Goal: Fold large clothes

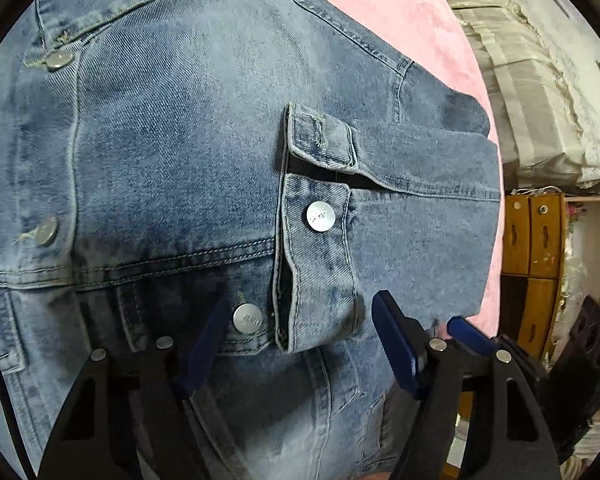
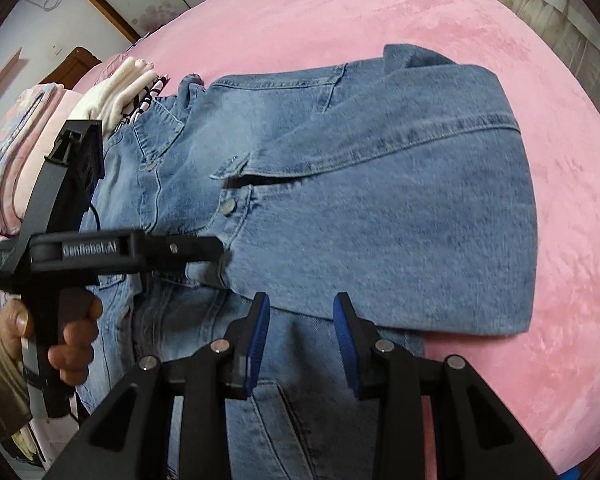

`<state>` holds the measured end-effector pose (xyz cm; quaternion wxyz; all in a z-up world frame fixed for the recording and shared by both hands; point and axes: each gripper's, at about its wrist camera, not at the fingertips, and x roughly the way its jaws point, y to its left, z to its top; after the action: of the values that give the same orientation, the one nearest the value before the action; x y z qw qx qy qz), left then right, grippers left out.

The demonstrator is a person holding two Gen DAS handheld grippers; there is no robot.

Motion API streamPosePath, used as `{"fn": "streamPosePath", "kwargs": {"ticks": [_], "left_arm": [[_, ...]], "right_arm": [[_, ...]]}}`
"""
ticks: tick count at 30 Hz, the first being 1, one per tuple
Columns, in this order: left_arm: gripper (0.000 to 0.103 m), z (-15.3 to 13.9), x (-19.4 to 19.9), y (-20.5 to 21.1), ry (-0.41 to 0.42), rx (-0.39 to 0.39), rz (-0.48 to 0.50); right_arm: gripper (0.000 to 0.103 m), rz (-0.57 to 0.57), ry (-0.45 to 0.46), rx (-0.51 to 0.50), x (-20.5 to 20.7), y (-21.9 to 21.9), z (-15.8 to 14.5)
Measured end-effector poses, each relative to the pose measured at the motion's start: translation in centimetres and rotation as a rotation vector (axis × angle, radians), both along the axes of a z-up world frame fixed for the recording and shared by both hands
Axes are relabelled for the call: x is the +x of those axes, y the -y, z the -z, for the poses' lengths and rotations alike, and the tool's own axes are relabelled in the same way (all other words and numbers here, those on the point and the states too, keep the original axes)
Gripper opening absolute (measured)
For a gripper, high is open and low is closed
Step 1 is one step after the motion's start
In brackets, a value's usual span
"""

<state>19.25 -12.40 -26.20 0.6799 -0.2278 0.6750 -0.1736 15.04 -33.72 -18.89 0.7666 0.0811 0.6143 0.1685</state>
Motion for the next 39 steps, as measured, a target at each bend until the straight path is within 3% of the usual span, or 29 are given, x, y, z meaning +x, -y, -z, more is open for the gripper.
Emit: {"fn": "streamPosePath", "kwargs": {"ticks": [3, 6, 7, 13, 19, 22, 24, 25, 26, 31, 34, 39], "left_arm": [[0.065, 0.3, -0.1, -0.4, 0.014, -0.047, -0.024], [0.046, 0.3, 0.1, -1.2, 0.026, -0.099, -0.034], [0.033, 0.5, 0.1, -1.4, 0.017, -0.134, -0.035], [0.036, 2.5, 0.6, -1.4, -0.022, -0.134, -0.031], [0.045, 4.8, 1.4, -2.3, -0.071, -0.273, -0.079], [0.045, 5.0, 1.5, -2.3, -0.089, -0.282, -0.089], [0.043, 4.5, 1.8, -1.5, -0.091, -0.251, -0.082], [0.02, 4.3, 1.8, -1.5, -0.086, -0.217, -0.067], [0.008, 3.9, 1.8, -0.9, -0.084, -0.19, -0.049], [0.006, -0.4, 2.1, 0.8, -0.013, -0.065, -0.042], [0.005, -5.1, 2.1, 1.3, 0.084, 0.017, -0.022], [0.005, -13.4, 2.2, -0.6, 0.273, 0.051, -0.054]], "right_arm": [[0.033, 0.007, -0.012, 0.007, -0.4, 0.8, 0.5], [0.033, 0.017, -0.033, 0.016, -0.7, 1.7, 1.2], [0.033, 0.02, -0.039, 0.018, -0.8, 2.0, 1.4], [0.033, 0.017, -0.044, 0.017, -1.1, 3.2, 1.9], [0.033, 0.006, -0.044, 0.029, -1.1, 3.4, 2.3], [0.033, 0.005, -0.053, 0.028, -1.1, 3.3, 2.8], [0.033, 0.009, -0.059, 0.031, -1.2, 3.4, 2.9], [0.033, 0.012, -0.06, 0.032, -1.2, 3.5, 2.9], [0.033, 0.015, -0.059, 0.031, -1.2, 3.5, 2.8], [0.033, 0.032, -0.04, 0.017, -0.7, 4.2, 1.6], [0.033, 0.049, -0.014, 0.013, -0.3, 5.1, 0.2], [0.033, 0.066, 0.041, 0.028, 0.6, 5.7, -2.7]]}}
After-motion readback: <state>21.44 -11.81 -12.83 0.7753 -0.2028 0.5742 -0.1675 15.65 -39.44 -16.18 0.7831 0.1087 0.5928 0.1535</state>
